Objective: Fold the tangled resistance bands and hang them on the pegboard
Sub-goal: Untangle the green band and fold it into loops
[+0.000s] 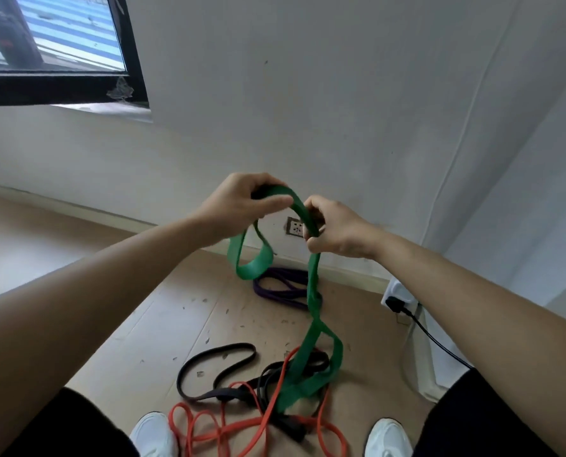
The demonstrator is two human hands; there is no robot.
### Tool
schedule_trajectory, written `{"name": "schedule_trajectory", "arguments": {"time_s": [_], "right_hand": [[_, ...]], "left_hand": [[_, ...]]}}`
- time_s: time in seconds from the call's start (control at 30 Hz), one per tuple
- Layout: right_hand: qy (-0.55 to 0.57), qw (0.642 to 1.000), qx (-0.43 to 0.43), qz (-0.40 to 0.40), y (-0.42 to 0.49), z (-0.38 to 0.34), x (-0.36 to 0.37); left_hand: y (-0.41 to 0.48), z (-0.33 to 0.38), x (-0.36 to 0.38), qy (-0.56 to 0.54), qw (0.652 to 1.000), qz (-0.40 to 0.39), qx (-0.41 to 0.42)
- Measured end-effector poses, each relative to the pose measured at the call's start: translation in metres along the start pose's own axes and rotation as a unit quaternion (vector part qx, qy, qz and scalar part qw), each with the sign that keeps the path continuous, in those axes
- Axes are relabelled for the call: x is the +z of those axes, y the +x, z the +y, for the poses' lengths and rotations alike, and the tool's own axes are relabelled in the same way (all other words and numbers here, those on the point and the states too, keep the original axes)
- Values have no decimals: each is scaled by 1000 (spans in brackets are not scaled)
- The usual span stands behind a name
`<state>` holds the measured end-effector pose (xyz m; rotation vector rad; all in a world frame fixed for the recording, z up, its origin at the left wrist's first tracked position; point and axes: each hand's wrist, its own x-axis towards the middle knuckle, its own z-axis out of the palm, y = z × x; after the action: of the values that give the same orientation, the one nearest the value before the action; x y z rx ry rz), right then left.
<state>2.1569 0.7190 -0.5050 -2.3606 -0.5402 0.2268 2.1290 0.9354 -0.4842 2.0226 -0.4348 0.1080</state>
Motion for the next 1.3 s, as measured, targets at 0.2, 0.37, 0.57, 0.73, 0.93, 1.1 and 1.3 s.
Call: {"name": "schedule_trajectory", "arguments": {"time_s": [0.2, 0.37, 0.57, 0.73, 0.93, 1.1, 1.3], "right_hand": [[34, 999, 34, 11, 10, 27, 15], [33, 996, 57, -53, 16, 35, 26], [54, 998, 24, -21, 20, 25, -7], [179, 972, -74, 132, 15, -15, -56], [193, 954, -176, 149, 13, -69, -65], [164, 956, -188, 153, 17, -73, -57], [84, 983, -144, 84, 23, -61, -35]], "left_hand": [[2, -10, -36, -88, 988, 128, 1], [3, -18, -61, -122, 978, 167, 4], [-7, -40, -89, -161, 966, 201, -28], [-27, -70, -106, -122, 984, 78, -99], [-25, -66, -70, -65, 982, -46, -171], [-17, -54, -46, -101, 976, -120, -152], [3, -24, -18, -265, 950, -125, -106]]}}
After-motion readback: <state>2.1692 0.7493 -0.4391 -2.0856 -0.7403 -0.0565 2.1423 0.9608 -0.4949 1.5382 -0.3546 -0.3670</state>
